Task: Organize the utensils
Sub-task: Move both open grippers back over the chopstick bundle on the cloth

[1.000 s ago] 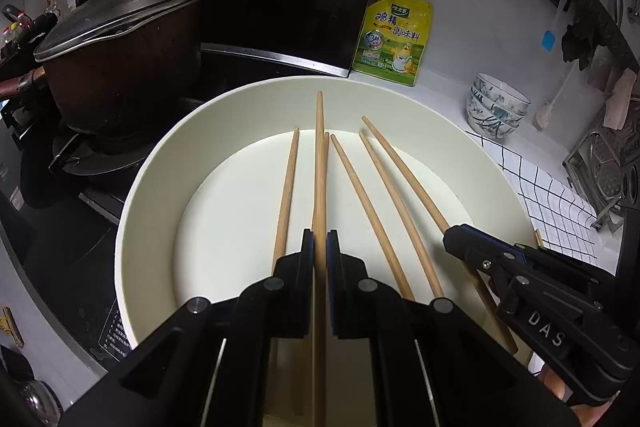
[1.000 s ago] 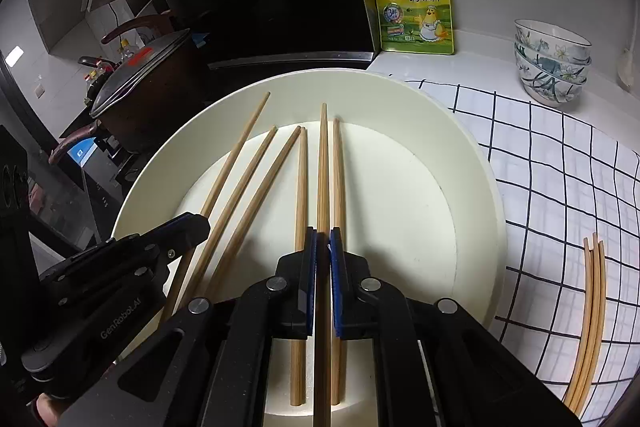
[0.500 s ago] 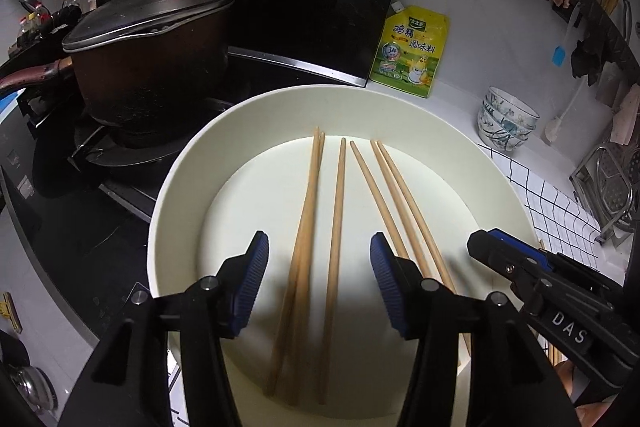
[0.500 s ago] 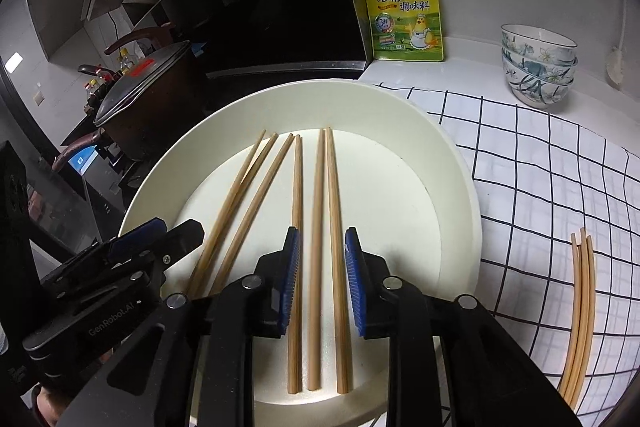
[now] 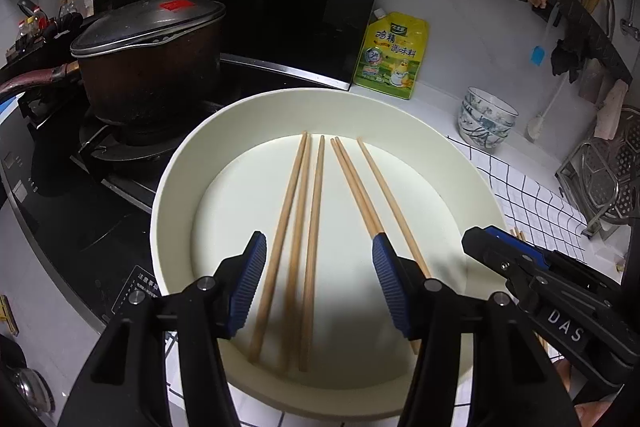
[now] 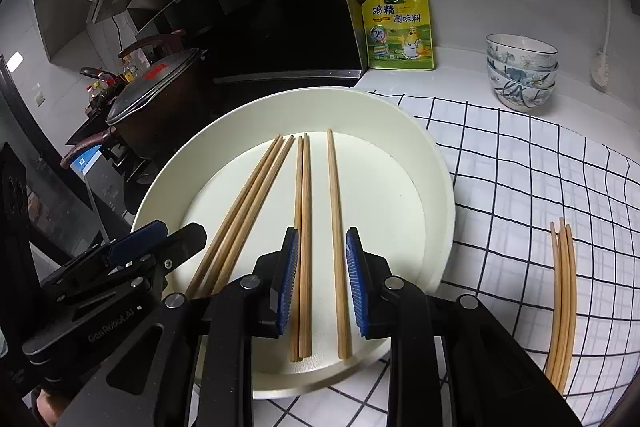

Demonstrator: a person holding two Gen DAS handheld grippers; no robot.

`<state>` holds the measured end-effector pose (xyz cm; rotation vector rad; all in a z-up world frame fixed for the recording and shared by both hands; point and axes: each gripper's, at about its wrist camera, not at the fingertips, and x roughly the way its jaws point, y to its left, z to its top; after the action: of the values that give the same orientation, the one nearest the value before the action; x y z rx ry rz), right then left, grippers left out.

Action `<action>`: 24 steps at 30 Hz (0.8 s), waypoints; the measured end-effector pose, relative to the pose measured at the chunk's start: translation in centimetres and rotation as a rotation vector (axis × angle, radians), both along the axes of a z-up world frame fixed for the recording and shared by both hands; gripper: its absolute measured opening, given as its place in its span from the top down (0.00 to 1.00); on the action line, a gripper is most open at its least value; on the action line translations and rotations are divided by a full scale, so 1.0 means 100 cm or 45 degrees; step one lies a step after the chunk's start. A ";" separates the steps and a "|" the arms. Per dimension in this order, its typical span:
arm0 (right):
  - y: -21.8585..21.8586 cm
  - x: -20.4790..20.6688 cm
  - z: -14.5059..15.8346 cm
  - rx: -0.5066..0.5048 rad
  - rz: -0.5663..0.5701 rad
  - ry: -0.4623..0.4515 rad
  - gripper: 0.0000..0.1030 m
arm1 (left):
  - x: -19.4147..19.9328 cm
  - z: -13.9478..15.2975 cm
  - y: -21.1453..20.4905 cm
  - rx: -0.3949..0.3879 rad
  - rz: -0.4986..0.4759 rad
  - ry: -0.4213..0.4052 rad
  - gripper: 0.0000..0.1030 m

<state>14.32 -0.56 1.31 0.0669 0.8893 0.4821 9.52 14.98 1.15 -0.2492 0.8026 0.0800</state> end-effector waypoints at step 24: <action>-0.076 -0.039 0.011 0.055 -0.129 -0.056 0.65 | -0.033 0.004 -0.069 0.030 -0.105 -0.001 0.35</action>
<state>10.40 -8.14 2.41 0.1397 0.8280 0.4068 6.21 8.09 1.53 -0.1935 0.8098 0.0117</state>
